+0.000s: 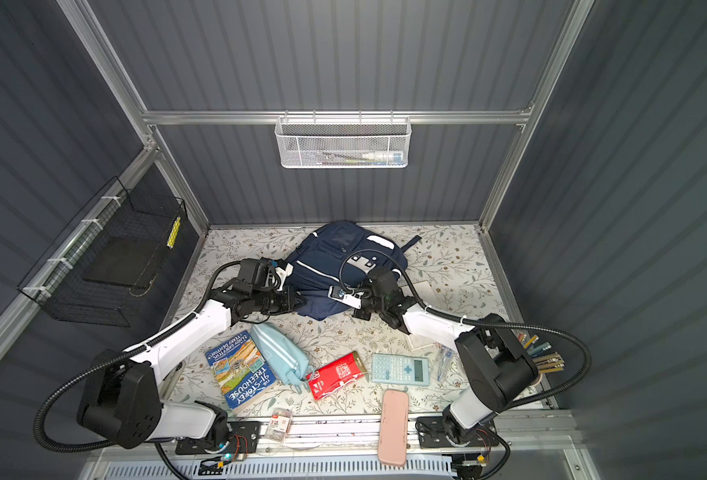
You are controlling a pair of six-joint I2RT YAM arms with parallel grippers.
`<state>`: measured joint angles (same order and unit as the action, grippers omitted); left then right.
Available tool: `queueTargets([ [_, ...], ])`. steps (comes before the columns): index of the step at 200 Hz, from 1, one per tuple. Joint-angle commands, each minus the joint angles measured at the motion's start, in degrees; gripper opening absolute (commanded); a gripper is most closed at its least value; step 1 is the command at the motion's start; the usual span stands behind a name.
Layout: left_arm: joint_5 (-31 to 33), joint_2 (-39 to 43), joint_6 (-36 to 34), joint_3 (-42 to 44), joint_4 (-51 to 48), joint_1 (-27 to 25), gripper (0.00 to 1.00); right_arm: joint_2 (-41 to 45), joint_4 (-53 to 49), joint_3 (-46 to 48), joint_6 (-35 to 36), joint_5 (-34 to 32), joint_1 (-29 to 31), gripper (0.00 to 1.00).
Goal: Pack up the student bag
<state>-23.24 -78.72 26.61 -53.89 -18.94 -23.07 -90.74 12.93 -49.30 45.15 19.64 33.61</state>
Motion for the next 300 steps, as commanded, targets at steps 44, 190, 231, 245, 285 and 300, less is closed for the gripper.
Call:
queueTargets([
  [44, 5.30, 0.50, 13.58, 0.13, 8.92, -14.37, 0.00, 6.61, -1.09, 4.15, -6.73, -1.01, -2.61, 0.46],
  [190, 6.75, -1.70, 12.12, -3.49, 6.32, -13.74, 0.00, 5.23, 2.04, 10.03, -0.57, -10.23, 0.59, 0.00],
  [231, 7.94, 0.32, 6.96, -4.03, -0.52, -5.79, 0.00, 6.86, 0.40, 10.48, 0.49, -12.06, -3.13, 0.00],
  [245, 7.13, 0.56, 5.33, -4.20, -2.29, -2.94, 0.00, 7.62, 0.06, 10.49, 0.60, -12.94, -4.22, 0.00],
  [285, 8.62, -0.11, -2.27, -3.77, -6.87, 7.11, 0.00, 7.18, 0.79, 8.17, -0.90, -15.07, -7.62, 0.00],
  [300, 10.03, 1.09, -4.63, -4.75, -9.48, 7.56, 0.00, 5.23, 0.10, 6.41, -0.49, -15.83, -8.33, 0.00],
])
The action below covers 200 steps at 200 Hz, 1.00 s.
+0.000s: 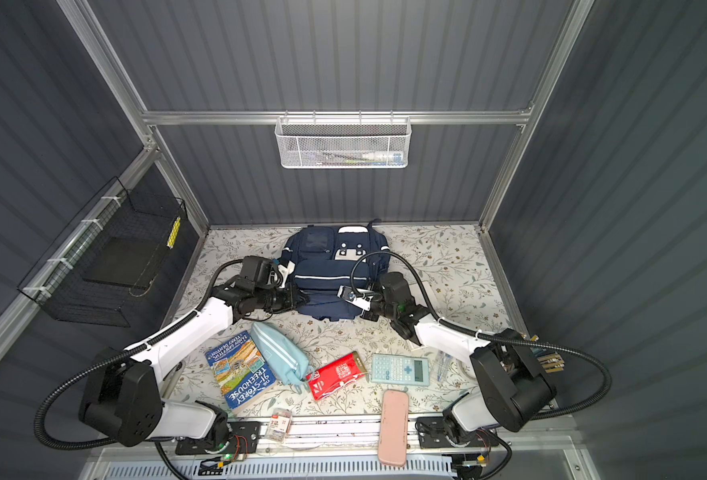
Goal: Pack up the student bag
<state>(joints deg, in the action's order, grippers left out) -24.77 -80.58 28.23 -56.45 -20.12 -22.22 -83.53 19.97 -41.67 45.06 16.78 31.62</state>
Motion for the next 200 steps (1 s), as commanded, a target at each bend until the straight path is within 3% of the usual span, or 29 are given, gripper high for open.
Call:
queueTargets([
  [1, 11.49, 3.05, -6.30, -2.23, -8.42, 6.68, 0.00, -2.03, -6.95, -1.31, -0.36, -12.98, -6.37, 0.00],
  [20, 3.37, 5.22, -3.08, -0.95, -5.85, 6.05, 0.00, -2.69, -7.07, -2.42, -1.03, -12.35, -6.26, 0.00],
  [31, 1.39, 6.07, -0.56, -0.08, -3.67, 3.22, 0.00, -2.65, -6.70, -2.96, -2.62, -12.36, -6.29, 0.00],
  [49, 4.79, 5.89, 2.26, -0.55, -2.31, -4.62, 0.00, -1.56, -7.59, -3.93, -5.86, -10.39, -5.85, 0.22],
  [62, 2.00, 5.00, 6.97, 0.87, 3.22, -7.54, 0.00, 1.08, -8.76, -3.46, -7.29, -7.45, -4.67, 0.33],
  [81, -2.28, 3.14, 13.22, 3.26, 12.28, -8.66, 0.00, 6.29, -10.27, -1.31, -7.62, -4.74, -1.15, 0.44],
  [112, 1.99, 0.20, 14.15, 0.15, 13.35, -13.40, 0.00, 8.63, -11.91, -0.44, -11.61, -7.42, 6.26, 0.51],
  [129, 2.82, -1.56, 15.23, -1.40, 14.38, -16.77, 0.00, 5.76, -13.28, -1.22, -10.91, -12.72, 10.29, 0.51],
  [152, 4.07, -1.18, 14.88, -2.86, 12.34, -18.29, 0.00, 2.42, -11.61, -0.89, -9.00, -17.47, 10.44, 0.49],
  [173, 4.59, 1.39, 13.99, -2.83, 10.47, -18.26, 0.00, 0.96, -10.83, -1.25, -7.85, -15.45, 9.81, 0.47],
  [189, 1.34, 1.22, 15.38, -2.57, 11.46, -18.30, 0.00, -0.44, -11.04, -2.12, -6.66, -13.94, 9.55, 0.34],
  [200, 0.54, 1.54, 15.88, -1.77, 12.11, -18.30, 0.00, -1.18, -11.59, -2.70, -5.92, -14.30, 9.45, 0.13],
])
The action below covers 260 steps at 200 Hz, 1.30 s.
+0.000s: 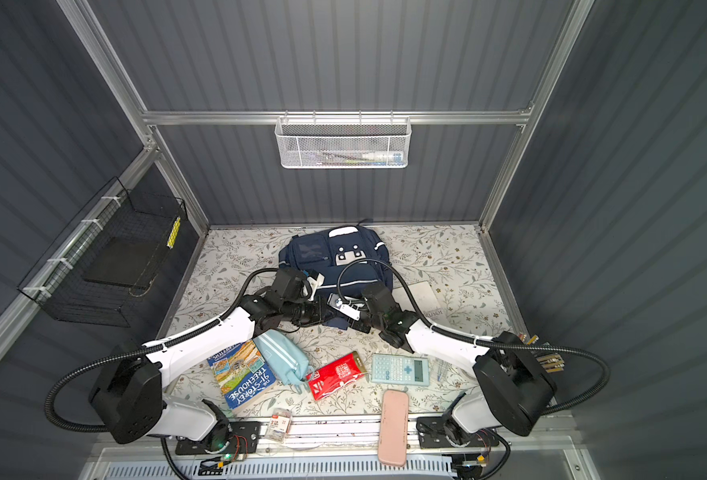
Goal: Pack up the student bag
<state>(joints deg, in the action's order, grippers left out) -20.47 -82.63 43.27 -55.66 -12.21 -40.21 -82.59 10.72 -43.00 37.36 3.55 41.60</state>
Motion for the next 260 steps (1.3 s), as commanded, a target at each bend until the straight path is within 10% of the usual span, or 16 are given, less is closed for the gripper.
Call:
queueTargets([
  [1, -3.78, 3.65, 0.89, -2.45, 4.20, -0.31, 0.00, -2.13, -2.47, -1.42, 1.85, -1.08, -0.50, 0.13],
  [11, -2.17, 4.61, 0.71, -1.83, 3.92, -0.24, 0.00, -2.22, -2.76, -1.15, 2.75, -1.17, -0.80, 0.00],
  [93, 10.20, 0.74, -24.08, -11.79, -26.63, 13.38, 0.00, -0.12, -1.05, 4.15, 7.16, -3.53, -3.27, 0.00],
  [139, -8.16, 0.99, -19.77, -8.40, -18.46, 19.84, 0.00, 0.19, -1.58, 2.64, 6.49, -2.72, -3.69, 0.00],
  [170, 14.55, -1.09, -28.47, -12.98, -29.51, 22.19, 0.00, 0.11, -0.92, 3.18, 7.64, -3.98, -6.56, 0.00],
  [187, 11.68, -3.57, -30.21, -12.37, -29.57, 27.05, 0.00, 0.52, -0.73, 3.28, 8.04, -3.64, -8.23, 0.00],
  [227, 4.30, -1.09, -26.83, -6.60, -24.43, 26.12, 0.00, -2.84, -0.01, 0.89, 8.33, -4.92, -12.10, 0.00],
  [260, 3.64, 5.34, -20.71, -3.55, -22.97, 14.33, 0.00, -4.85, 0.82, -1.99, 8.19, -6.74, -13.61, 0.00],
])
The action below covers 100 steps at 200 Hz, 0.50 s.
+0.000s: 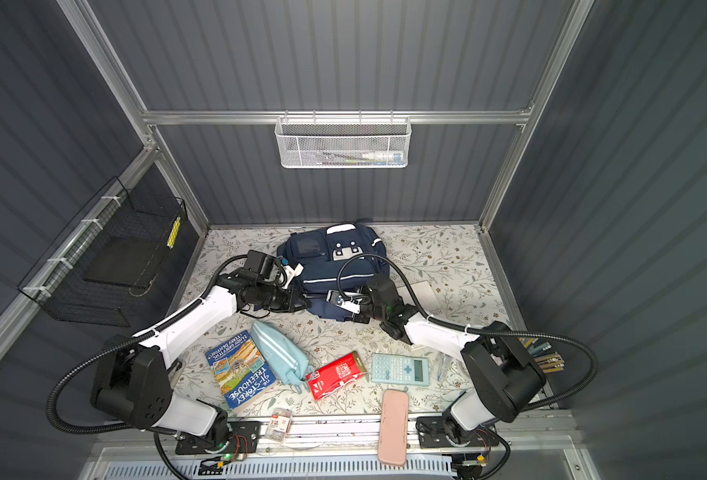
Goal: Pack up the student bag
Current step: 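Draw the zipper pull toward the robot with the right gripper while the left holds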
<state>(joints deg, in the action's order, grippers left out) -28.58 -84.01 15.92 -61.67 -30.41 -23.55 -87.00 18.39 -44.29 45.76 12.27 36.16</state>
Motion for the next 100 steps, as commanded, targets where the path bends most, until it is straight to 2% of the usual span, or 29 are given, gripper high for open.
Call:
queueTargets([
  [1, 11.33, 6.82, 7.05, 2.71, -4.35, -2.70, 0.00, -0.44, -6.95, -0.84, -0.17, -15.40, -8.19, 0.00],
  [5, 10.20, 7.03, 8.67, 3.46, -2.61, -4.12, 0.00, -0.45, -7.16, -1.21, -0.23, -15.12, -8.27, 0.00],
  [12, 7.20, 7.16, 11.07, 4.33, 0.12, -6.95, 0.00, -0.37, -7.89, -1.92, -0.29, -14.22, -8.27, 0.07],
  [27, 8.13, 6.57, 14.96, 4.53, 3.91, -12.16, 0.00, 1.61, -9.47, -2.15, -1.28, -10.53, -8.27, 0.27],
  [50, 6.97, 3.63, 19.07, 3.86, 11.36, -15.46, 0.00, 9.42, -9.25, 2.06, -4.27, -2.31, -7.52, 0.48],
  [76, 7.76, -0.53, 18.61, 0.88, 13.02, -15.91, 0.00, 15.70, -11.11, 6.03, -4.54, -0.23, -3.71, 0.53],
  [100, 6.40, -2.99, 18.14, -1.41, 13.43, -15.91, 0.00, 14.61, -12.53, 6.32, -2.29, -2.31, 0.57, 0.54],
])
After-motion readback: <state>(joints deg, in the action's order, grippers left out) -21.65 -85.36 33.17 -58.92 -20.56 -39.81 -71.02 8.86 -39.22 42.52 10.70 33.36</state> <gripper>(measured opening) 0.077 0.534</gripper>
